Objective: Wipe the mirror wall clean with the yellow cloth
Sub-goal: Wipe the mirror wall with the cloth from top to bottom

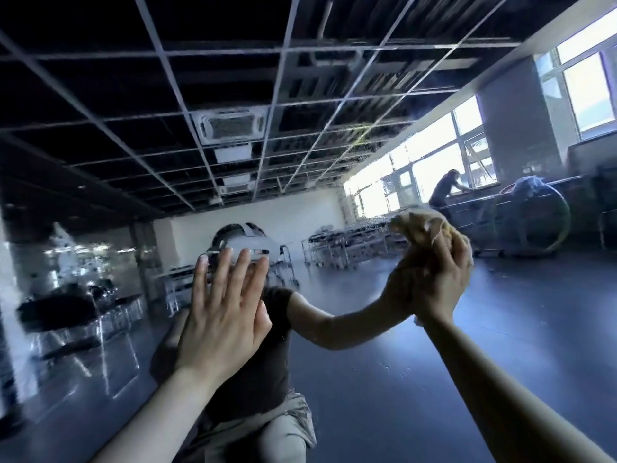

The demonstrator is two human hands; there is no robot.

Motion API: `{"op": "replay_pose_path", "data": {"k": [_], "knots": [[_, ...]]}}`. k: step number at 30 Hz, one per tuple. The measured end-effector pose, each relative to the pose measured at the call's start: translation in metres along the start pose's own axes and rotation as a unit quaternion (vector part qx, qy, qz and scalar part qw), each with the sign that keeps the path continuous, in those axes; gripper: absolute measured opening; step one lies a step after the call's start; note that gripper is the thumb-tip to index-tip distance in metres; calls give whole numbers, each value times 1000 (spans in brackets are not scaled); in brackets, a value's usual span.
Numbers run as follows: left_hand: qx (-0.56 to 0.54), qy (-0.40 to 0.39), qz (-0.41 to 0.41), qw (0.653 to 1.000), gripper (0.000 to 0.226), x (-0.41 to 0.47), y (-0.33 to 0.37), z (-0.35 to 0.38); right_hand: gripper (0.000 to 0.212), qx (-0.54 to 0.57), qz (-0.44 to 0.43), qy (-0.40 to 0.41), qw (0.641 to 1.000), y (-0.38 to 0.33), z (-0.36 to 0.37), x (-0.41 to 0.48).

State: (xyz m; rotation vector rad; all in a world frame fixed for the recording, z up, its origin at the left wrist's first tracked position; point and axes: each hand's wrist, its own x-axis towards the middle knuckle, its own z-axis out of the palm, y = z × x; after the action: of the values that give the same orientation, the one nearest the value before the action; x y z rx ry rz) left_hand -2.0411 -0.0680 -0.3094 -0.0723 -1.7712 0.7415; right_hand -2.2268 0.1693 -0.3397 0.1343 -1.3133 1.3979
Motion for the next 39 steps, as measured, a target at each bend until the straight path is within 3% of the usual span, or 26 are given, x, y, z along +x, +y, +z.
{"op": "replay_pose_path", "data": {"k": [2,9,14,17,21,25,27,32,35,37,39], "knots": [[1,-5,7,1000,59,0,0,1,58,-22,52,6,998,-1,3,11],[-1,-1,17,1000,59,-2,0,3,56,-9,101,34,994,7,-8,-30],[4,-14,55,998,58,-3,-2,0,61,-29,147,6,989,-25,-5,-80],[7,-34,68,997,58,-1,-1,-2,64,-39,104,-25,994,-67,1,-104],[-32,-53,69,996,52,2,-4,-9,60,-77,-58,-133,986,-128,14,-161],[-61,-41,58,996,47,-10,-53,-30,90,-127,-135,-186,965,-145,34,-166],[-81,-19,53,995,52,-12,-81,-43,97,-107,-152,-205,961,-160,43,-154],[-75,-11,167,983,60,6,-112,-52,72,32,-98,-221,970,-213,59,-169],[-88,-38,160,983,78,5,-115,-50,64,96,-91,-216,968,-217,44,-188],[-103,-55,165,979,86,2,-112,-53,69,145,-129,-218,957,-214,31,-206],[-107,-36,182,977,73,-2,-114,-58,83,161,-131,-238,949,-202,24,-223]]}}
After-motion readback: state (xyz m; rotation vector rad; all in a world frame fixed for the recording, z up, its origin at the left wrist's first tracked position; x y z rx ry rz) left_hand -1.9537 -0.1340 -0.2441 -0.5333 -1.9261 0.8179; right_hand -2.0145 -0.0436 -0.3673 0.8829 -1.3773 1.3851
